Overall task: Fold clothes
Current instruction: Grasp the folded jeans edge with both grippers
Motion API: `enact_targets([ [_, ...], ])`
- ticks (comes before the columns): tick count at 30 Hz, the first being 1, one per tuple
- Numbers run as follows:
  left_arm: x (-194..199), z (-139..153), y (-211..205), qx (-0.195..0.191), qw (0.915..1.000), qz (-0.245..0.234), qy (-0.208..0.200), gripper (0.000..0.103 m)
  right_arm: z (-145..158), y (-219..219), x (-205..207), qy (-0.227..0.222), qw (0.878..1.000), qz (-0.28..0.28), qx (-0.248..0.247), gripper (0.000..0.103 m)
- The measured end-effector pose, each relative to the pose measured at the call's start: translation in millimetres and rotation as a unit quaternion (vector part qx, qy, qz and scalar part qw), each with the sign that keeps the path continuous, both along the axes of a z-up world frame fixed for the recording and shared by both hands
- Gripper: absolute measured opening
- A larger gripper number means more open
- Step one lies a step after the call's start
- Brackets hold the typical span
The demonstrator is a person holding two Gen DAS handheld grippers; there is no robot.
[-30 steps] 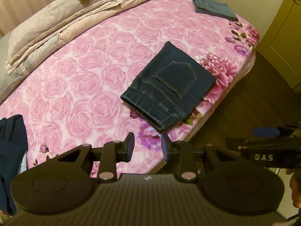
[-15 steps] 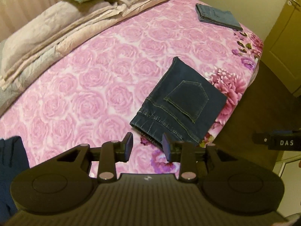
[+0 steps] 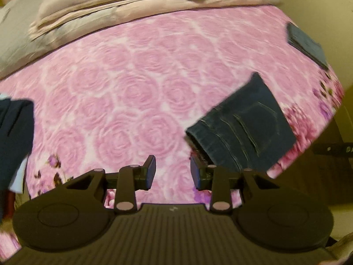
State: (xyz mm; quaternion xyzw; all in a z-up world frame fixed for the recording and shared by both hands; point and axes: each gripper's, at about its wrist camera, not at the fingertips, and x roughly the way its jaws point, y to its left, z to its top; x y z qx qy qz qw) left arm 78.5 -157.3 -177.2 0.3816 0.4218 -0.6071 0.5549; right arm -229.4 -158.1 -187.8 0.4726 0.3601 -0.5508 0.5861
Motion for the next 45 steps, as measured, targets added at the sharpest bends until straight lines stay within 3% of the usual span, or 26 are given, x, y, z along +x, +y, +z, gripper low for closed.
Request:
enact_targets([
  [6, -20.7, -16.4, -9.6, -0.002, 0.9915, 0.122, 0.045, 0.033, -14.0, -66.1, -36.5, -0.004, 0.995, 0.095, -0.001, 0.074],
  [9, -39.4, -22.6, -9.0, -0.002, 0.9774, 0.200, 0.068, 0.035, -19.2, -93.7, -68.8, 0.002, 0.991, 0.130, 0.007, 0.074],
  [13, -62.0, -38.8, 2.9, -0.011, 0.9609, 0.261, 0.092, 0.041, -32.3, -121.3, -116.7, -0.009, 0.986, 0.168, 0.022, 0.074],
  [18, -73.7, -73.9, 34.0, -0.002, 0.9414, 0.320, 0.108, 0.043, -84.8, -145.8, -155.9, 0.007, 0.973, 0.212, 0.095, 0.074],
  [22, -67.5, -104.8, 59.2, 0.007, 0.9225, 0.363, 0.132, 0.045, -118.4, -158.2, -162.0, -0.008, 0.966, 0.230, 0.114, 0.074],
  [25, -61.7, -128.8, 67.5, 0.002, 0.9124, 0.377, 0.160, 0.046, -140.5, -169.2, -163.1, -0.039, 0.966, 0.229, 0.116, 0.074],
  [28, -57.6, -150.5, 65.4, -0.017, 0.9066, 0.370, 0.202, 0.048, -157.5, -182.4, -166.9, -0.119, 0.968, 0.195, 0.101, 0.075],
  [30, -53.3, -164.7, 63.7, -0.037, 0.8999, 0.361, 0.242, 0.052, -167.8, -189.7, -172.8, -0.178, 0.966, 0.165, 0.088, 0.100],
  [31, -50.8, -171.9, 62.3, -0.045, 0.8948, 0.359, 0.262, 0.055, -172.0, -191.1, -175.7, -0.196, 0.964, 0.158, 0.083, 0.103],
  [33, -46.1, -186.4, 59.0, -0.055, 0.8848, 0.355, 0.297, 0.061, -180.3, -193.7, -179.7, -0.224, 0.959, 0.156, 0.076, 0.103],
  [40, -30.9, -233.5, 48.7, -0.062, 0.8554, 0.357, 0.370, 0.061, -207.5, -195.6, -181.6, -0.278, 0.945, 0.159, 0.061, 0.103],
  [43, -28.0, -249.0, 41.7, -0.053, 0.8499, 0.355, 0.386, 0.060, -217.0, -198.6, -175.0, -0.296, 0.940, 0.162, 0.056, 0.103],
  [45, -28.4, -254.0, 35.9, -0.055, 0.8526, 0.344, 0.390, 0.061, -220.5, -199.9, -167.1, -0.301, 0.935, 0.179, 0.051, 0.103],
])
